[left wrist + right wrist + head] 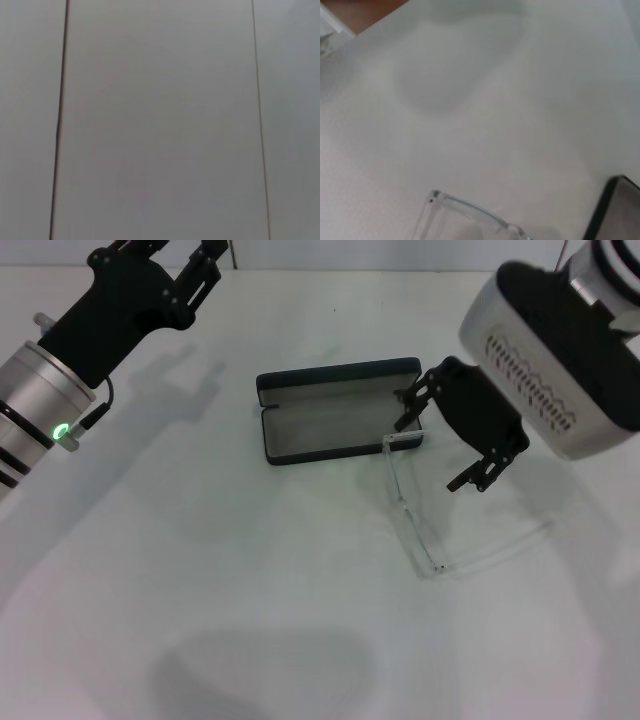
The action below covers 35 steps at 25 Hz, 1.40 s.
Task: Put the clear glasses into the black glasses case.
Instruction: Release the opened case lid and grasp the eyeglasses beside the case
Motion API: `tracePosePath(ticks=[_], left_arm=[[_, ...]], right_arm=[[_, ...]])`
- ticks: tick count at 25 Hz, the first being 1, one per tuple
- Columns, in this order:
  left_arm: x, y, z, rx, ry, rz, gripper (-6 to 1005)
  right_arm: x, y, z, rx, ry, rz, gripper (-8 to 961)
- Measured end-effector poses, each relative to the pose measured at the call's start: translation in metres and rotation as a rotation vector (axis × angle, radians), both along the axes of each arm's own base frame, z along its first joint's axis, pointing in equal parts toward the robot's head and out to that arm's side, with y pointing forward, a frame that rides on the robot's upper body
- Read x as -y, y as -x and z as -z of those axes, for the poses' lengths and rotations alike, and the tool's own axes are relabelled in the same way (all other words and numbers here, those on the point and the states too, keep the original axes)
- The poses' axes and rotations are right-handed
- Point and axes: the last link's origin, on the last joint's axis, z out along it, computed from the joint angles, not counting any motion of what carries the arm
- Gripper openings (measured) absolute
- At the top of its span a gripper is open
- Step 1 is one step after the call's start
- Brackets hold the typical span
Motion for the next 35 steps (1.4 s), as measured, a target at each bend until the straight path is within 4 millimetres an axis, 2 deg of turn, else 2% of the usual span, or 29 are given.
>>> tracePosePath(ticks=[5, 8, 13, 21, 28, 35], left_arm=[[-0.001, 0.001, -0.002, 0.017, -0.008, -0.01, 481], [0.0, 0.004, -0.001, 0.04, -0.012, -0.034, 481], [0.001, 0.008, 0.002, 0.062, -0.012, -0.06, 481], [0.0, 0.004, 0.001, 0.064, -0.015, -0.044, 480], [-0.004, -0.001, 0.001, 0.053, -0.02, -0.023, 480], [-0.003, 0.0, 0.002, 0.036, -0.023, -0.02, 481]], right_arm=[[0.003, 0.002, 0.006, 0.048, 0.039, -0.081, 788], [0.005, -0.004, 0.016, 0.153, 0.07, -0.189, 783], [0.011, -0.01, 0.022, 0.197, 0.114, -0.237, 773], [0.015, -0.023, 0.028, 0.129, 0.082, -0.256, 758], [0.015, -0.02, 0.032, 0.086, 0.056, -0.273, 745], [0.019, -0.018, 0.047, 0.106, 0.047, -0.291, 732]])
